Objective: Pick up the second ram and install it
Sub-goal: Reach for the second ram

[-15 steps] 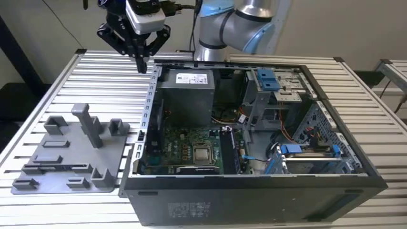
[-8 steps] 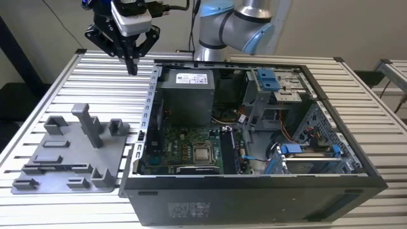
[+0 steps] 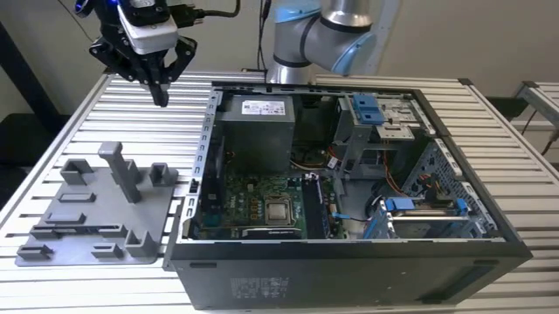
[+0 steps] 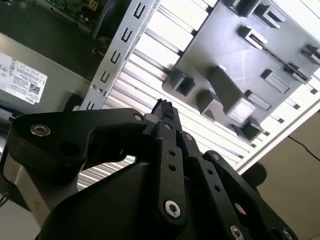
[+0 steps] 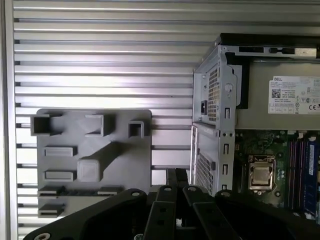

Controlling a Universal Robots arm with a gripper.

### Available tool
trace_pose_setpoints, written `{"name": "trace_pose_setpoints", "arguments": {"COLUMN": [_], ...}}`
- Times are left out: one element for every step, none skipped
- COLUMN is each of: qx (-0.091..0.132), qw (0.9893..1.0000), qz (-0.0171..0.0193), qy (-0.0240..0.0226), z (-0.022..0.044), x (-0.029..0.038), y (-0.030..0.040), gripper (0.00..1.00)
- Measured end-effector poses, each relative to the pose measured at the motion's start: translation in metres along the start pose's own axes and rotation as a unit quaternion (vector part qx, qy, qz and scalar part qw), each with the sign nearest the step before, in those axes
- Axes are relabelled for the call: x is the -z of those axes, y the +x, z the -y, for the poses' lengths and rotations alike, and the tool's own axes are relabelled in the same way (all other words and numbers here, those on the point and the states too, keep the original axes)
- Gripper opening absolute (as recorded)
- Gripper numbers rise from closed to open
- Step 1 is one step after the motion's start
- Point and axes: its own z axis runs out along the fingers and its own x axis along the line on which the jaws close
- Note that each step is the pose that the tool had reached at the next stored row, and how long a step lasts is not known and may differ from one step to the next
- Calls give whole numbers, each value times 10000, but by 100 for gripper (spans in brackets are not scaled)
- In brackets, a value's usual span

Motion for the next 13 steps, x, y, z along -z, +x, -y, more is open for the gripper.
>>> {"name": "trace_pose_setpoints", "arguments": {"qx": [-1,-1,-1,-1,0,0,0,-1,-1,-1,-1,-1,0], "qw": [10000,10000,10000,10000,10000,10000,10000,10000,10000,10000,10000,10000,10000], "qz": [0,0,0,0,0,0,-1,0,0,0,0,0,0], "qy": [-1,-1,-2,-3,-4,-4,-5,-5,-5,-6,-5,-6,-6], "z": [5,11,18,24,31,37,43,48,53,57,61,65,69], "x": [1,2,3,4,5,6,8,8,9,10,11,12,13], "y": [43,86,126,167,207,248,289,330,370,412,450,487,524], "gripper": [11,11,11,11,11,11,11,11,11,11,11,11,11]}}
